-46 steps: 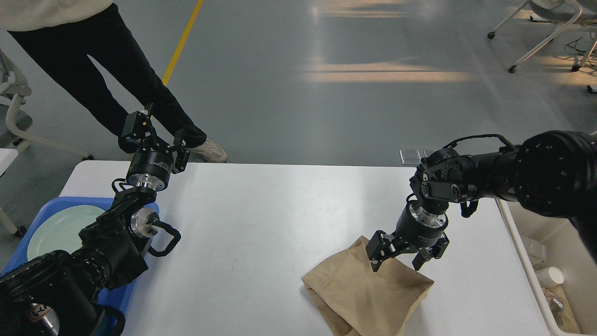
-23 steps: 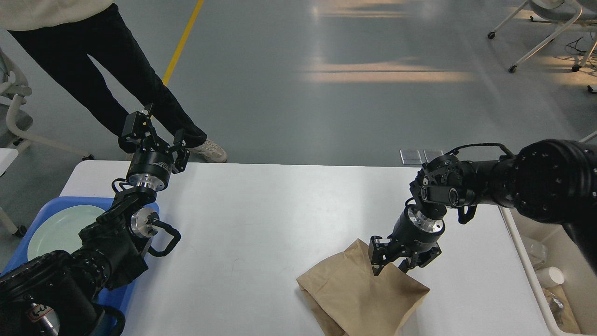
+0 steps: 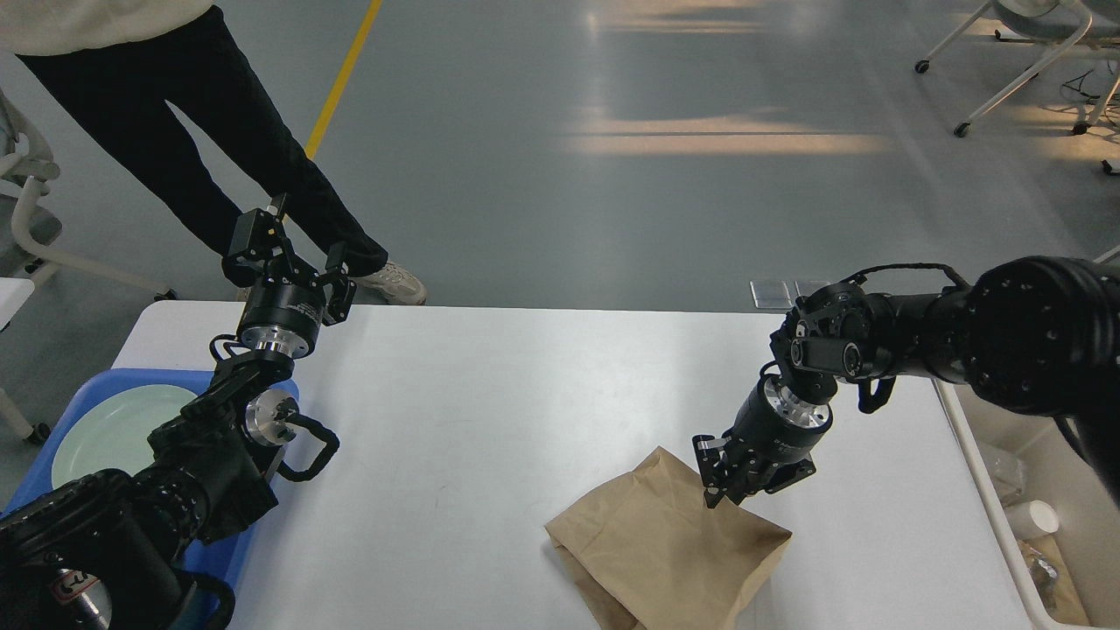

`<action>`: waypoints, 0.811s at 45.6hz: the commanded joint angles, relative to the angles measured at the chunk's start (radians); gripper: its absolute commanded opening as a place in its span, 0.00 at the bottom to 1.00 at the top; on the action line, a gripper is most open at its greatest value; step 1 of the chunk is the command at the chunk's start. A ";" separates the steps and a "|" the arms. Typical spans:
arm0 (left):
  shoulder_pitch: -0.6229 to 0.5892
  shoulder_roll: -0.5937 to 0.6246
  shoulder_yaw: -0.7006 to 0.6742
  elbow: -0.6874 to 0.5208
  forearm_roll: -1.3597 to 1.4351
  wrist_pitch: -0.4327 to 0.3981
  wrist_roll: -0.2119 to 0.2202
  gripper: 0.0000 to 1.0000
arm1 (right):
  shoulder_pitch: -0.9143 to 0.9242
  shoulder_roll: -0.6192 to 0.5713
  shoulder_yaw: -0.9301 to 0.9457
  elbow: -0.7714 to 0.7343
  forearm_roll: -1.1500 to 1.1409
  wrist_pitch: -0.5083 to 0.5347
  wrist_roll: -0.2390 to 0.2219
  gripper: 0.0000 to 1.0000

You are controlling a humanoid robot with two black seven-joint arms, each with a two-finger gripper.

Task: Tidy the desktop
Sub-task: 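Lower the right gripper and pinch the top of the brown paper bag, then lift the paper bag and carry it over the white bin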

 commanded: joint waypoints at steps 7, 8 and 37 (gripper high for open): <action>0.000 0.000 0.000 0.000 0.000 0.000 0.000 0.97 | 0.008 -0.005 -0.010 -0.002 0.000 0.012 0.001 0.00; 0.000 0.000 0.000 0.000 0.000 0.000 0.000 0.97 | 0.008 -0.006 -0.011 -0.002 0.000 0.011 0.001 0.00; 0.000 0.000 0.000 0.000 0.000 0.000 0.000 0.97 | 0.220 -0.094 -0.086 0.000 0.097 0.127 0.000 0.00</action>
